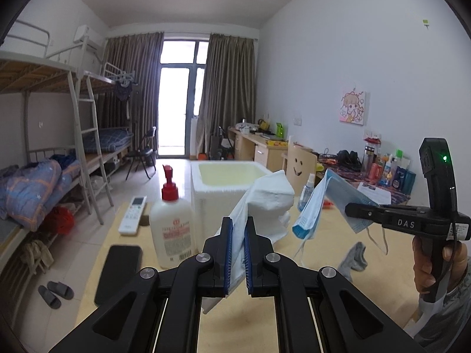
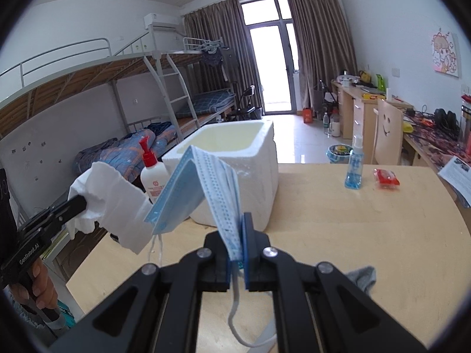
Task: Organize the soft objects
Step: 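Lift the white tissue with the left gripper while the right lifts the blue mask, then carry the tissue and blue mask with both grippers over the white foam box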
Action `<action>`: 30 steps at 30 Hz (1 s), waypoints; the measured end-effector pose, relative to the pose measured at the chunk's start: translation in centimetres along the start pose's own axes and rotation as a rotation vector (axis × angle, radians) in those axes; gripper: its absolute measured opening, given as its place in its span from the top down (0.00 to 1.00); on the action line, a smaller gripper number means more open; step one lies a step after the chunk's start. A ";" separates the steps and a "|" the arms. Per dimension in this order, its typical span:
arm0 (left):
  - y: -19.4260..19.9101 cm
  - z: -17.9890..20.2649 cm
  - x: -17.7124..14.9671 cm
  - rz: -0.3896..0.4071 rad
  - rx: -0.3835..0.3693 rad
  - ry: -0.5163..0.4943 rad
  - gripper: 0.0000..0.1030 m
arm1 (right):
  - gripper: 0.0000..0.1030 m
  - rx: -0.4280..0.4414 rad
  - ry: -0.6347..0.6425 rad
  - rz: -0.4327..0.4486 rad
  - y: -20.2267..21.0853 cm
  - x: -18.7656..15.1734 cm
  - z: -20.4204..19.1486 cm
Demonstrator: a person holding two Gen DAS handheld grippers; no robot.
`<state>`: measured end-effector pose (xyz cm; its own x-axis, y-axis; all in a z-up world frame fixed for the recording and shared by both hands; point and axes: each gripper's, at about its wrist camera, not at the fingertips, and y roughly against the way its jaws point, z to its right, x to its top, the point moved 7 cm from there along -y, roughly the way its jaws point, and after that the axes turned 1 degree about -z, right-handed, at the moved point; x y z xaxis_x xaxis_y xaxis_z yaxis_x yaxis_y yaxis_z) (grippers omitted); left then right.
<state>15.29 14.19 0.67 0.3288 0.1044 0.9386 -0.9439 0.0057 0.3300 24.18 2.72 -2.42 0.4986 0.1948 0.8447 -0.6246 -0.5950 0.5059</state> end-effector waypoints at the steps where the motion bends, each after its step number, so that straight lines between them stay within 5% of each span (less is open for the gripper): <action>1: 0.0 0.0 0.4 0.003 0.003 -0.002 0.93 | 0.92 0.000 0.000 -0.001 -0.1 0.3 0.0; 30: -4.6 -0.1 9.7 0.081 0.017 -0.028 0.93 | 0.92 -0.077 0.091 0.071 -1.4 8.3 -0.5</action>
<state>22.82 15.27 8.21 0.2520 0.0760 0.9647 -0.9670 -0.0186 0.2540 28.95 5.54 3.98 0.3969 0.2263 0.8895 -0.7027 -0.5486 0.4531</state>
